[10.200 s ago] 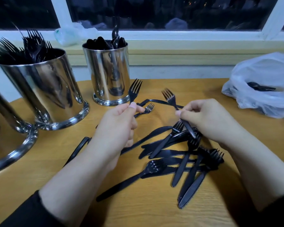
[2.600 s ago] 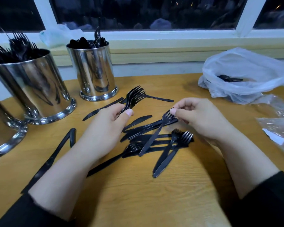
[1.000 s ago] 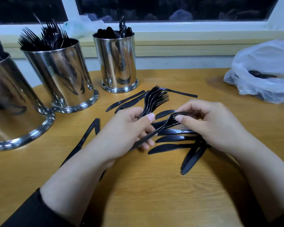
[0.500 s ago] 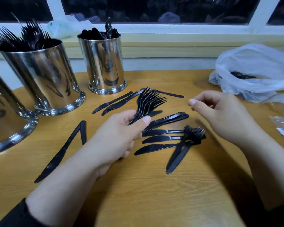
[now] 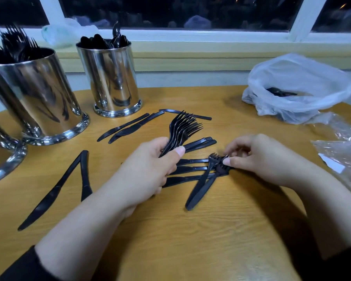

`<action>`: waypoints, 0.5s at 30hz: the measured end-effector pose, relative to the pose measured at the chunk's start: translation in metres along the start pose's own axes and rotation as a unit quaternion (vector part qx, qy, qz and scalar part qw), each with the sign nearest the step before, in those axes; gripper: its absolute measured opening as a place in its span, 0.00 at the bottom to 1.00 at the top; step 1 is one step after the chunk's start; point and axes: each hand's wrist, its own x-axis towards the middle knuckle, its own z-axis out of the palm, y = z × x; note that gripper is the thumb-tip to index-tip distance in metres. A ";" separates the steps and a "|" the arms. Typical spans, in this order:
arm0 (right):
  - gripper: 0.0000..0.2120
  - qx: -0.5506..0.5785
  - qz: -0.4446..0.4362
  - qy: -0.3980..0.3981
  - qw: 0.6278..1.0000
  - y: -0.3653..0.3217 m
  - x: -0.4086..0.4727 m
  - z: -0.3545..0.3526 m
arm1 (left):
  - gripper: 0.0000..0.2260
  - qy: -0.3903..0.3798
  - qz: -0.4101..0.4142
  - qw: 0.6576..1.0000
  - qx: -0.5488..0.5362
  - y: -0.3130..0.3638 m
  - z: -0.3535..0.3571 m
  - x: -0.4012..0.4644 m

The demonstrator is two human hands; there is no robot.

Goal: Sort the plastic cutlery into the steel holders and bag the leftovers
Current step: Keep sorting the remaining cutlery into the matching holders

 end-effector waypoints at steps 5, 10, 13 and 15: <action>0.04 0.043 -0.015 -0.015 0.999 0.001 -0.001 -0.002 | 0.12 0.006 -0.004 1.000 0.015 0.003 0.002 -0.001; 0.04 0.162 -0.066 0.009 0.985 -0.008 -0.012 -0.014 | 0.14 0.029 0.035 0.997 0.063 0.001 0.004 0.001; 0.03 0.217 -0.109 0.015 0.970 -0.016 -0.014 -0.014 | 0.11 0.012 0.032 0.999 0.008 0.002 0.005 0.001; 0.03 0.238 -0.134 0.020 0.962 -0.023 -0.012 -0.009 | 0.10 -0.015 0.019 0.999 -0.032 0.004 0.005 -0.001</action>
